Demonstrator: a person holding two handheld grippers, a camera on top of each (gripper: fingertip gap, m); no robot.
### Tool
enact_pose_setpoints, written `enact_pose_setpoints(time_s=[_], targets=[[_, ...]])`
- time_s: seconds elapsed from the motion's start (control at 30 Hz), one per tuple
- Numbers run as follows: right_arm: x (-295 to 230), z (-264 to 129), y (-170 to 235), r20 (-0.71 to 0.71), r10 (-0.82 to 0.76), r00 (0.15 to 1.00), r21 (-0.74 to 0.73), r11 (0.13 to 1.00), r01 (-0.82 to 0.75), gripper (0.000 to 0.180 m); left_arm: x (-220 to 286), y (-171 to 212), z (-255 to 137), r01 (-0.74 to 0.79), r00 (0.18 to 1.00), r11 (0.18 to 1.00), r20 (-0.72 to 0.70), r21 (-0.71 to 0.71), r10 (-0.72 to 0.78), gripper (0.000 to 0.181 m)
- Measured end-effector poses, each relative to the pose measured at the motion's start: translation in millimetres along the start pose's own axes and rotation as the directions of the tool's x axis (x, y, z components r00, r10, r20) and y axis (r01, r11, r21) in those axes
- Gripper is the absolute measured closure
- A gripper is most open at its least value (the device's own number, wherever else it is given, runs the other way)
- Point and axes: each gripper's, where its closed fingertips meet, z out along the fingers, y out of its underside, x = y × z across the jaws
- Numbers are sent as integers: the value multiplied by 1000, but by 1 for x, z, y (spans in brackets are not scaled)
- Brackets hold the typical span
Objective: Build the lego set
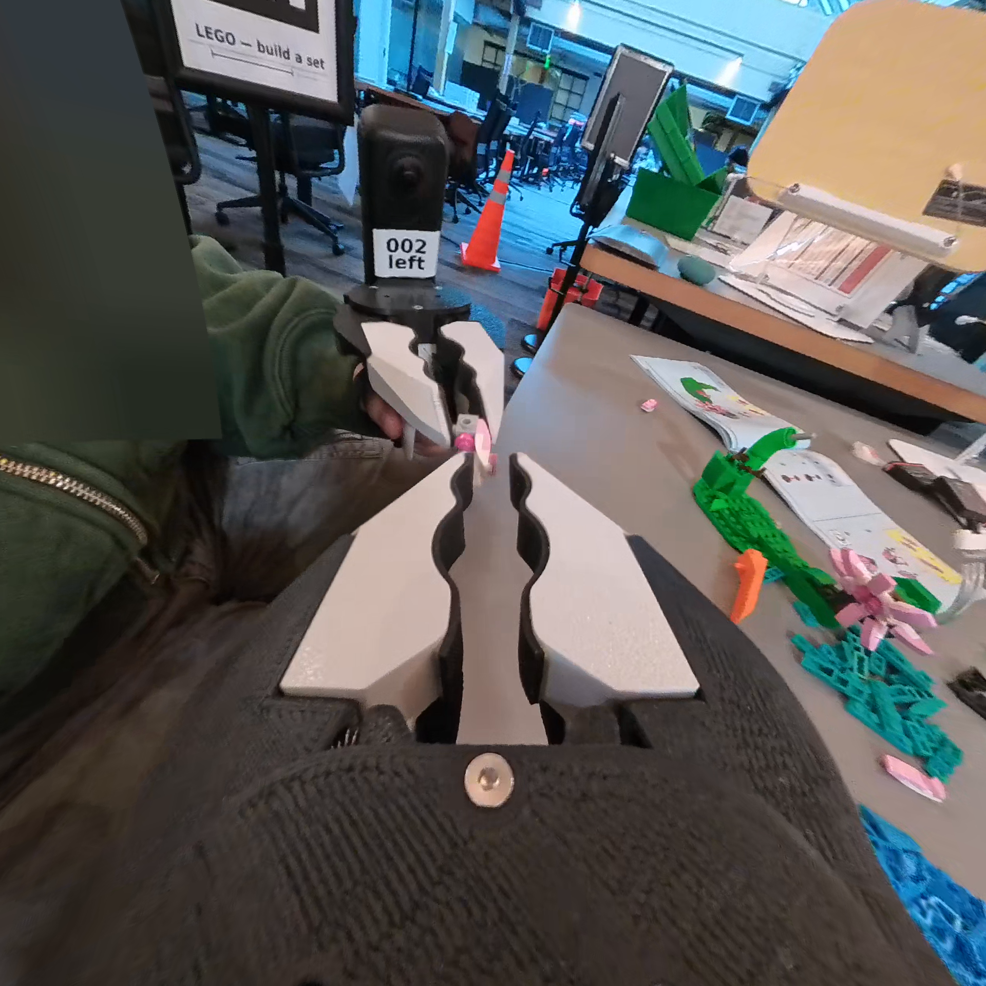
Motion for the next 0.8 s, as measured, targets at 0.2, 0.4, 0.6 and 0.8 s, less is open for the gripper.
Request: enact_pose_setpoints(time_s=[0.2, 0.4, 0.6, 0.8], targets=[[-3, 3, 2, 19, 28, 999, -4, 1000, -28, 173, 2, -1, 0, 20, 1000, 1000, -19, 11, -20, 170], [-4, 3, 1, 27, 33, 999, -1, 999, -33, 173, 4, -1, 0, 37, 999, 999, -32, 13, -36, 170], [-5, 2, 1, 48, 65, 997, 2, 998, -65, 174, 5, -2, 0, 68, 997, 998, -45, 20, -67, 169], [-10, -1, 0, 105, 113, 988, 5, 993, -114, 174, 5, -4, 0, 78, 996, 997, -47, 31, -76, 158]])
